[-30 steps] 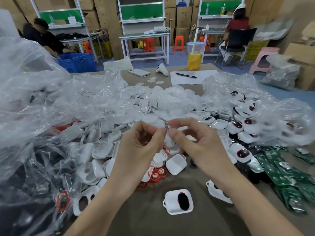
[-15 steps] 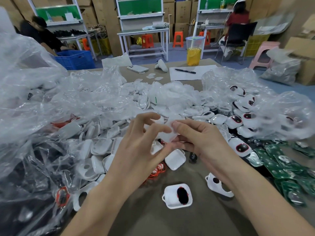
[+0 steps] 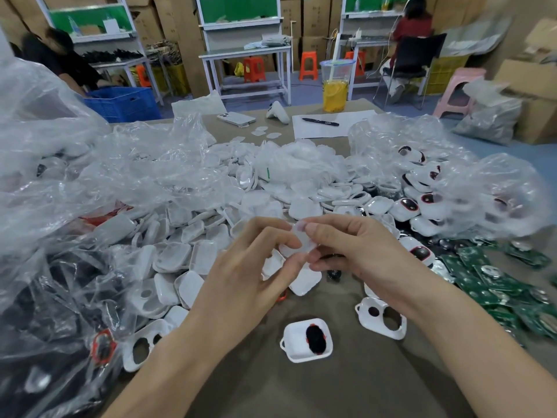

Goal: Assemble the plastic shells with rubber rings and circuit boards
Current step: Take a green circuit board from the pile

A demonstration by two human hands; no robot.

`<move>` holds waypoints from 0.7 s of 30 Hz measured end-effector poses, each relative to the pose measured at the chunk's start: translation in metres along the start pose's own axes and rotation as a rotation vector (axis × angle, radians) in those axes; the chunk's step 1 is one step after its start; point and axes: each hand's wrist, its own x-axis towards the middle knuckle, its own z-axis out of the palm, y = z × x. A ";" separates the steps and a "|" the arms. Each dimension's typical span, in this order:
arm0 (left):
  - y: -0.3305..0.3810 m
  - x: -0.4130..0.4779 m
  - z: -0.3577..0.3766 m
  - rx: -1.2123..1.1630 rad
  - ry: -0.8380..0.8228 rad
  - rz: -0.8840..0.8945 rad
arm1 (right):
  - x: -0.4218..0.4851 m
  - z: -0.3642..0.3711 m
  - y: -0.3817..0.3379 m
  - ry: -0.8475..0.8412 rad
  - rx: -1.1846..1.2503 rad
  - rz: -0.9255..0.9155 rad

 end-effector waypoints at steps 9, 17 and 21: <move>0.001 -0.007 -0.012 0.048 -0.040 0.035 | -0.004 -0.003 -0.006 0.134 -0.049 -0.121; 0.003 -0.040 -0.023 0.139 -0.307 0.218 | -0.060 -0.032 0.027 -0.076 -1.099 -0.427; 0.007 -0.040 -0.024 0.174 -0.332 0.264 | -0.057 -0.027 0.026 -0.222 -1.287 -0.492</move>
